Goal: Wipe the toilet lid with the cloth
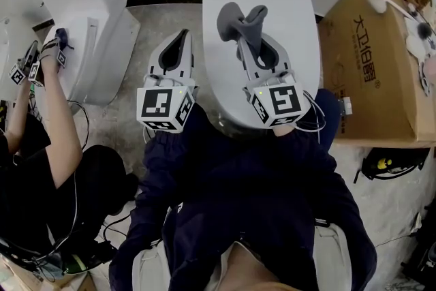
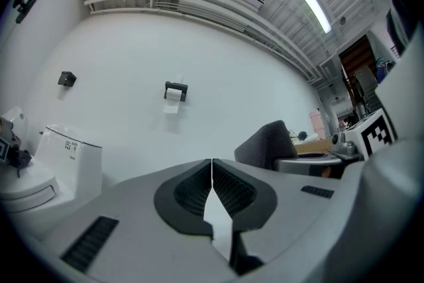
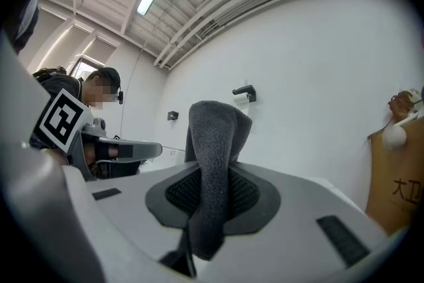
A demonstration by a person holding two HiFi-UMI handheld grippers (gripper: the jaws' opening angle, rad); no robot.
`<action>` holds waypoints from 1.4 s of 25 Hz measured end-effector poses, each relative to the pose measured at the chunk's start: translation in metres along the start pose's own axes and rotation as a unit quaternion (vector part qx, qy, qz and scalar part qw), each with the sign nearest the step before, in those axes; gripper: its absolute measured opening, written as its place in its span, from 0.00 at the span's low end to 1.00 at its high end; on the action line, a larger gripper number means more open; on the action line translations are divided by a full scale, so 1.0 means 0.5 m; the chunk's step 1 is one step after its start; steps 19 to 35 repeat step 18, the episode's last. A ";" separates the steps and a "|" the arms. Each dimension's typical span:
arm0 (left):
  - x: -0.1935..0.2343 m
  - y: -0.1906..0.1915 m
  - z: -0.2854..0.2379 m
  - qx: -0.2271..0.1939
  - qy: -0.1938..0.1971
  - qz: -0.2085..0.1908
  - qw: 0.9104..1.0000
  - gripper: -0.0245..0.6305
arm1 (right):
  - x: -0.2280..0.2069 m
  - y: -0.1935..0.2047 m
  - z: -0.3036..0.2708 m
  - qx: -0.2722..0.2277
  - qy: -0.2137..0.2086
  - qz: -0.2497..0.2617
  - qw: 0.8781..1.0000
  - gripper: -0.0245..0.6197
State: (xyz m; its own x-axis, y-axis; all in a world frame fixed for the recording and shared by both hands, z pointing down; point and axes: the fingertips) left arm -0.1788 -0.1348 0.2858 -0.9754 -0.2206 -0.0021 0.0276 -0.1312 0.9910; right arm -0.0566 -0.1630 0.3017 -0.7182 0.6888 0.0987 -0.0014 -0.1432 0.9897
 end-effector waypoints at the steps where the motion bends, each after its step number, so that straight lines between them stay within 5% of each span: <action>1: 0.000 0.000 0.001 -0.001 0.000 -0.001 1.000 0.06 | 0.000 0.002 0.000 0.001 0.000 -0.002 1.000 0.16; 35: -0.004 -0.010 0.008 -0.003 -0.001 0.001 1.000 0.06 | -0.005 0.004 -0.001 0.005 0.010 -0.003 1.000 0.16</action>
Point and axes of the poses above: the fingertips, and each gripper's own axes: z backward along the fingers, x to its left, y out of its underside, and after that the axes turned 1 degree about x, right-handed
